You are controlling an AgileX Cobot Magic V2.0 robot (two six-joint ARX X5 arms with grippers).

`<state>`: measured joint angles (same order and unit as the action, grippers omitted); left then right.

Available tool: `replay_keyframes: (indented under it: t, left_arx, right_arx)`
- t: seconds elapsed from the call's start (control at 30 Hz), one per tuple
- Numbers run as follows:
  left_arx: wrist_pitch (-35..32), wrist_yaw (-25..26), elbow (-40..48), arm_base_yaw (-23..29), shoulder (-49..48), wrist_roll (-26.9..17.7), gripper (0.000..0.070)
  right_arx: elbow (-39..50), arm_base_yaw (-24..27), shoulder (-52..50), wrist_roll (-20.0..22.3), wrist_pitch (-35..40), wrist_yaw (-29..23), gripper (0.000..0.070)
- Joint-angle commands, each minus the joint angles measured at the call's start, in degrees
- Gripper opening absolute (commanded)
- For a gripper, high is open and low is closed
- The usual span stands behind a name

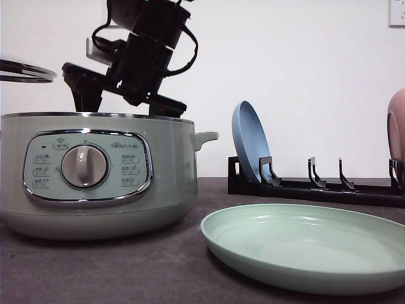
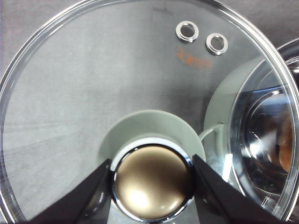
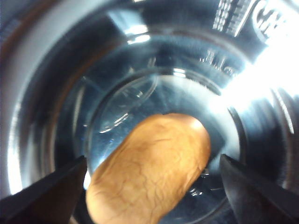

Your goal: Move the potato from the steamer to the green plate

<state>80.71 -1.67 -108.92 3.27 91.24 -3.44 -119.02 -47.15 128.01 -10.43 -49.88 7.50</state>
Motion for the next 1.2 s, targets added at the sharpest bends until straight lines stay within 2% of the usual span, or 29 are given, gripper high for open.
replay_keyframes:
  t: [0.0,0.47,0.5,0.67,0.73,0.9,1.17]
  left_arx:
    - [-1.0,0.4,-2.1,0.2,-0.3,-0.2,0.0009]
    - [-1.0,0.4,-2.1,0.2,-0.3,-0.2,0.0009]
    - [-1.0,0.4,-2.1,0.2,-0.3,-0.2,0.0009]
    - [-1.0,0.4,-2.1,0.2,-0.3,-0.2,0.0009]
    - [-1.0,0.4,-2.1,0.2,-0.3,-0.2,0.0009]
    - [-1.0,0.4,-2.1,0.2,-0.3,-0.2,0.0009]
    - [-1.1,0.6,-2.1,0.1,-0.3,-0.2,0.0009]
  right_arx:
    - [-1.8,-0.8,1.7,-0.9,0.6,-0.3,0.0576]
    - [-1.8,-1.5,4.4,-1.6,1.0,-0.5,0.0567]
    - [-1.8,-1.5,4.4,-1.6,1.0,-0.4,0.0554]
    - [-1.8,-1.5,4.4,-1.6,1.0,-0.4,0.0309]
    - [-1.8,-1.5,4.3,-1.4,1.0,-0.4,0.0246]
    - [-2.2,-1.3,3.3,-0.6,0.8,0.0,0.0201]
    - [-6.1,-0.6,-2.2,2.7,-2.0,-0.1,0.0198]
